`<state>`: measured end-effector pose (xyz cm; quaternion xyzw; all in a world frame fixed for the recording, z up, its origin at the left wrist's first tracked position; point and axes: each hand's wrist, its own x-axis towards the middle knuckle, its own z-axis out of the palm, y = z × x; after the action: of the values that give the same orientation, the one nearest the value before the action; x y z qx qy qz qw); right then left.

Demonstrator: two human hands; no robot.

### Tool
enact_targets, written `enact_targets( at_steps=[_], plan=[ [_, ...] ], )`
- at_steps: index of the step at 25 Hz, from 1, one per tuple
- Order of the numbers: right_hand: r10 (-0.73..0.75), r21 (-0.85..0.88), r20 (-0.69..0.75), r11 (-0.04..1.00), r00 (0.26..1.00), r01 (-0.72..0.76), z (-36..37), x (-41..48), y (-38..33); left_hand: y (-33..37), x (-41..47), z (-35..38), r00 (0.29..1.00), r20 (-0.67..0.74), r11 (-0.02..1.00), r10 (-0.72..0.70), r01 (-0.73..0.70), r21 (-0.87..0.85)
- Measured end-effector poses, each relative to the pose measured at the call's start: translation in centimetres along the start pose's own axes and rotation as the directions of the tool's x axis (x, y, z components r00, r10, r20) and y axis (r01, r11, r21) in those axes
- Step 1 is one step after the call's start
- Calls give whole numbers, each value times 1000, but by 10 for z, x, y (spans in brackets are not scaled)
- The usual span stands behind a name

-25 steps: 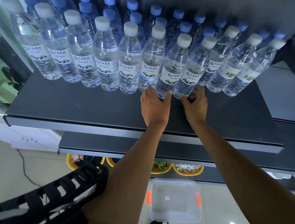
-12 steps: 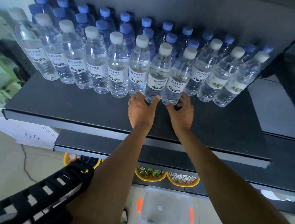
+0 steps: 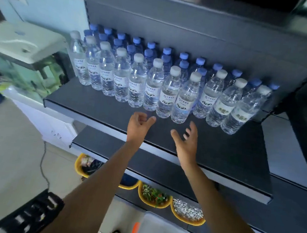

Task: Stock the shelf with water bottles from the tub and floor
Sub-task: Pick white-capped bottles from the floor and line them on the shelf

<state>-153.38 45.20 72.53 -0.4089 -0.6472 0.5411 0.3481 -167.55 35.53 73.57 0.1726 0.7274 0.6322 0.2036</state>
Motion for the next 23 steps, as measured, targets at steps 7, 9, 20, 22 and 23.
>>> enact_targets(
  at_steps=[7, 9, 20, 22, 23],
  plan=[
    [-356, 51, 217, 934, 909, 353, 47, -126, 17, -76, -121, -102, 903, -397, 959, -161, 48, -280],
    [-321, 30, 351, 943, 880, 332, 66, -160, 43, -111, -155, -133, 837, -499, 951, -223, 74, -300],
    [18, -358, 811, 807, 585, 471, 168, -279, 303, -406, -288, -211, 512, -702, 864, -495, 371, -340],
    [46, -381, 836, 765, 546, 520, 194, -280, 367, -470, -277, -215, 503, -707, 857, -498, 411, -311],
    [70, -393, 845, 754, 529, 527, 209, -278, 399, -502, -268, -215, 512, -701, 854, -497, 431, -290]
  ],
)
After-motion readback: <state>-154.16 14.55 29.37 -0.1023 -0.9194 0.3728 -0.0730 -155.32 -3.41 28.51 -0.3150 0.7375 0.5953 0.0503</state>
